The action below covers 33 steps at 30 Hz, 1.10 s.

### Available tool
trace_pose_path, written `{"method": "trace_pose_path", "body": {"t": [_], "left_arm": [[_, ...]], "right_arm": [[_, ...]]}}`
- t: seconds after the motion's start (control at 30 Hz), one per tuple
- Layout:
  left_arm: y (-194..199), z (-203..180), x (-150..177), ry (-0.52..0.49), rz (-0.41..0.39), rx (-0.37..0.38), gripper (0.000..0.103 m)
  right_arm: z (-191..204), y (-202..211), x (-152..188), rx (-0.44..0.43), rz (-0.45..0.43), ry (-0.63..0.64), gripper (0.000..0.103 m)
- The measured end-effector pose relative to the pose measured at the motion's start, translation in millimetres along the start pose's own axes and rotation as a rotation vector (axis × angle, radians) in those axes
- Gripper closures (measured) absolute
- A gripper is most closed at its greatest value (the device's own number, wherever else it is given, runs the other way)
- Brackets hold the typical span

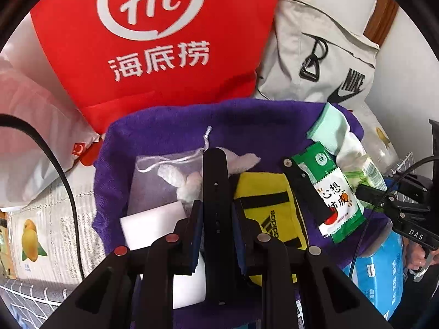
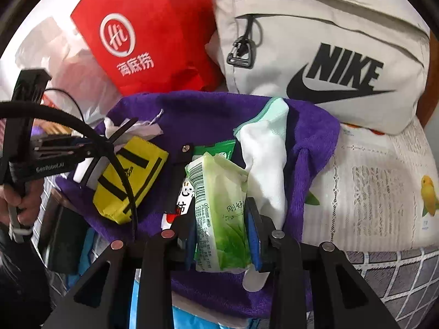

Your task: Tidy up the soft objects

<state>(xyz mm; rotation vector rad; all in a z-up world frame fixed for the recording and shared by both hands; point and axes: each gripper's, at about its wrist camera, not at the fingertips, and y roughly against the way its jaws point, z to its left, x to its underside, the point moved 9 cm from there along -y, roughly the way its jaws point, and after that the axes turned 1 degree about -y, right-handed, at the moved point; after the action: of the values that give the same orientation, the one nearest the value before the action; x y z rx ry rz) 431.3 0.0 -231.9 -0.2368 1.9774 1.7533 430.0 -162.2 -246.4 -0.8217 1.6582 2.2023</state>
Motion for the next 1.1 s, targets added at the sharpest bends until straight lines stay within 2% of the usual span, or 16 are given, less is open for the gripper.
{"method": "trace_pose_path", "body": {"t": [0.07, 0.2, 0.37, 0.43, 0.57, 0.77, 0.9, 1.1], "left_arm": [[-2.6, -2.4, 0.6, -0.006, 0.008, -0.001, 0.083], [-2.6, -1.5, 0.6, -0.012, 0.011, -0.041, 0.083], [6.1, -2.8, -1.0, -0.008, -0.002, -0.047, 0.066], [13.9, -1.8, -1.4, 0.0, -0.014, -0.054, 0.052], [41.3, 0.3, 1.4, -0.002, -0.076, -0.097, 0.033], [80.0, -1.4, 23.3, -0.024, -0.117, -0.138, 0.023], [106.4, -3.1, 49.0, -0.005, -0.141, -0.16, 0.015], [154.4, -19.5, 88.2, 0.07, -0.21, -0.151, 0.004]], "right_arm": [[1.0, -1.2, 0.4, 0.011, 0.001, 0.025, 0.068], [1.8, -1.2, 2.2, 0.005, 0.01, 0.027, 0.056], [-1.1, 3.3, -0.9, 0.003, -0.013, 0.022, 0.047], [-3.4, 5.8, -2.6, -0.004, -0.01, -0.002, 0.046], [-3.0, 17.3, -5.9, -0.006, -0.019, -0.028, 0.042], [2.6, 42.1, -2.1, 0.061, -0.039, -0.022, 0.028], [15.8, 64.3, 6.4, 0.087, -0.06, -0.014, 0.011], [36.6, 102.4, 26.2, 0.144, -0.116, 0.015, 0.007]]}}
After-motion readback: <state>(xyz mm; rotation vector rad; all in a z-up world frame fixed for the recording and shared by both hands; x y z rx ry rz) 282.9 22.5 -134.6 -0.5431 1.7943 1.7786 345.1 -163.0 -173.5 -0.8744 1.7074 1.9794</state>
